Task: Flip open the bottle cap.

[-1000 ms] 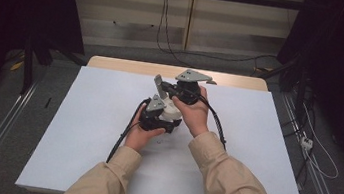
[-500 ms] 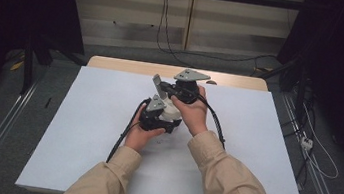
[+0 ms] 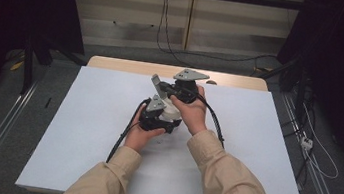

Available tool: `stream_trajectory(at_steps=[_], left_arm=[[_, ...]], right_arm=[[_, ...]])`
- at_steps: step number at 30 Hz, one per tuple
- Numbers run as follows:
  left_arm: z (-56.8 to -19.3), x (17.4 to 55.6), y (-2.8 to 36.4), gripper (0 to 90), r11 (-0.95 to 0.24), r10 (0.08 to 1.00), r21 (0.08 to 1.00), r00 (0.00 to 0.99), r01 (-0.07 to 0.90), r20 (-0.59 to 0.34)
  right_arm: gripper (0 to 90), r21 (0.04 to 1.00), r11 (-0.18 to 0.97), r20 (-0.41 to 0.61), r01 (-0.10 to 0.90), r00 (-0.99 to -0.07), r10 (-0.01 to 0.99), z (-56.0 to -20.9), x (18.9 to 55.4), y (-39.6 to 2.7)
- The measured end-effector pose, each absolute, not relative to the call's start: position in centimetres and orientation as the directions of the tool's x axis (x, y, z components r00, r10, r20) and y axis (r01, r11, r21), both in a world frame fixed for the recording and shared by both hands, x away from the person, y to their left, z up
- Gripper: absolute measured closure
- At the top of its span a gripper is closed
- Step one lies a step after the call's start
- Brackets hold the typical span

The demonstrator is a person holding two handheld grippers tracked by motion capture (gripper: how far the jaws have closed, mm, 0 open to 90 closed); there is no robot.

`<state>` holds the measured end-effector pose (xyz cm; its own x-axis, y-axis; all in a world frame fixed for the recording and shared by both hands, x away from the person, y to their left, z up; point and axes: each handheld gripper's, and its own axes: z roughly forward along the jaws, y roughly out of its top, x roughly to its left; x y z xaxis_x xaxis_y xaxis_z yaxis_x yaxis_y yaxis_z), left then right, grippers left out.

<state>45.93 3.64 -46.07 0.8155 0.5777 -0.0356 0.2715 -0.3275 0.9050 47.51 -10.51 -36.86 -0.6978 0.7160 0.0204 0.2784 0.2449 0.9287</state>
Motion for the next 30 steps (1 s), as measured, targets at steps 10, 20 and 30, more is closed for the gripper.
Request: stream_trajectory(at_steps=[10,20,30], left_arm=[[-46.09,45.91,3.60,18.9,-0.326,0.579,0.905,0.814,0.275,-0.039],[-46.10,45.90,3.60,18.9,-0.328,0.579,0.904,0.815,0.274,-0.037],[-46.11,45.88,3.57,18.9,-0.329,0.581,0.904,0.813,0.275,-0.036]], right_arm=[[90.0,0.928,0.246,0.022,0.279,-0.702,0.712,-36.96,47.72,-10.42],[90.0,0.926,0.251,0.022,0.281,-0.705,0.709,-36.89,47.86,-10.32],[90.0,0.925,0.252,0.025,0.286,-0.706,0.708,-37.05,48.04,-10.15]])
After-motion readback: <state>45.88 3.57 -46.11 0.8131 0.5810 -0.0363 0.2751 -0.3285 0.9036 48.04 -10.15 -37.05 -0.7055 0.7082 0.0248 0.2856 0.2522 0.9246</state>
